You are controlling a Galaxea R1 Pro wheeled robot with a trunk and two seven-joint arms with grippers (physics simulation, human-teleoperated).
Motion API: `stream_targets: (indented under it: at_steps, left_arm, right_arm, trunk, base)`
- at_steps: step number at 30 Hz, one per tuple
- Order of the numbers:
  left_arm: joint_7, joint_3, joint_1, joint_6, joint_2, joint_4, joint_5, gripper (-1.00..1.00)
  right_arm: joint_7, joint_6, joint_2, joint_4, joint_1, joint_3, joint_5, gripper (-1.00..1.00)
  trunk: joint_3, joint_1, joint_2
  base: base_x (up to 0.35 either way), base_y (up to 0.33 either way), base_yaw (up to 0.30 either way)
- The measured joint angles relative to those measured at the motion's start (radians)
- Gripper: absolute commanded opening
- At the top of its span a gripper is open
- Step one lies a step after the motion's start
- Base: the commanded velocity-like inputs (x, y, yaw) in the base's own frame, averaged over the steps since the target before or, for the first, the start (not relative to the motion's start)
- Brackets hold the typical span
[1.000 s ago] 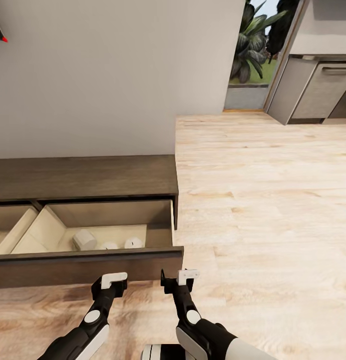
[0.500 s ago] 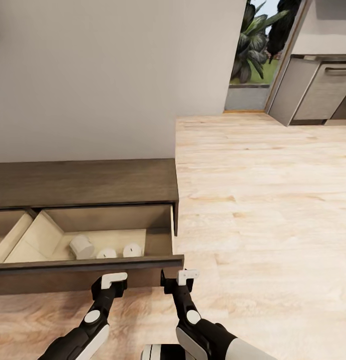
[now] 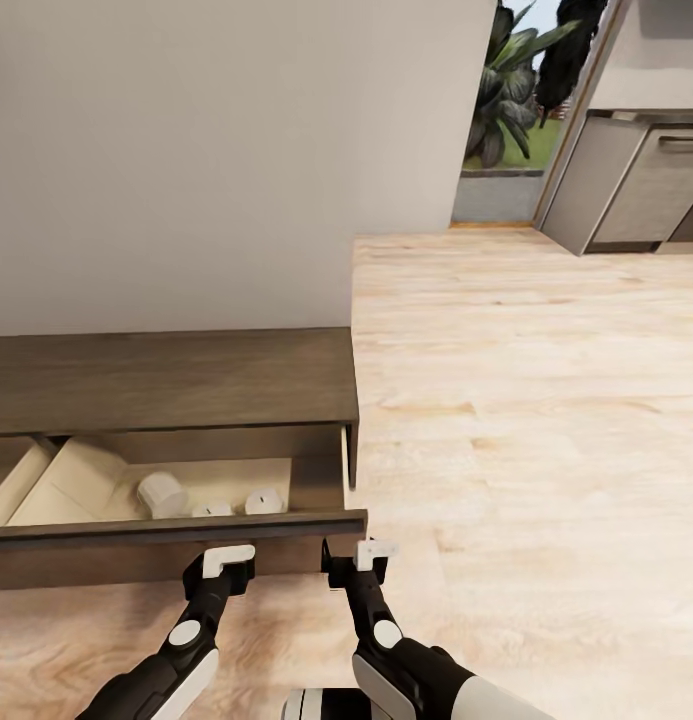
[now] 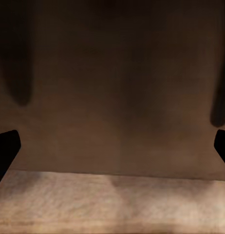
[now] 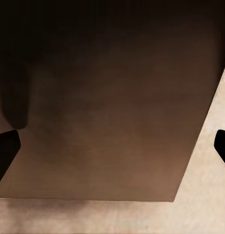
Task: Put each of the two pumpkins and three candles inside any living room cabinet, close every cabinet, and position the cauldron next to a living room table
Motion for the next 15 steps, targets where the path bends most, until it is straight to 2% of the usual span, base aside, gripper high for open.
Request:
stream_targets:
  at_steps: [8, 15]
  left_arm:
    - [0.0, 0.0, 0.0, 0.0, 0.0, 0.0, -0.001, 1.0]
    - [-0.001, 0.0, 0.0, 0.0, 0.0, -0.001, -0.001, 1.0]
  right_arm:
    - [-0.001, 0.0, -0.001, 0.0, 0.0, 0.0, 0.001, 1.0]
    - [-0.007, -0.007, -0.002, 0.001, 0.0, -0.006, -0.012, 1.0]
  trunk:
    - [0.0, 0.0, 0.0]
    - [0.0, 0.0, 0.0]
  base:
    - [0.233, 0.011, 0.0]
    - [0.212, 0.121, 0.0]
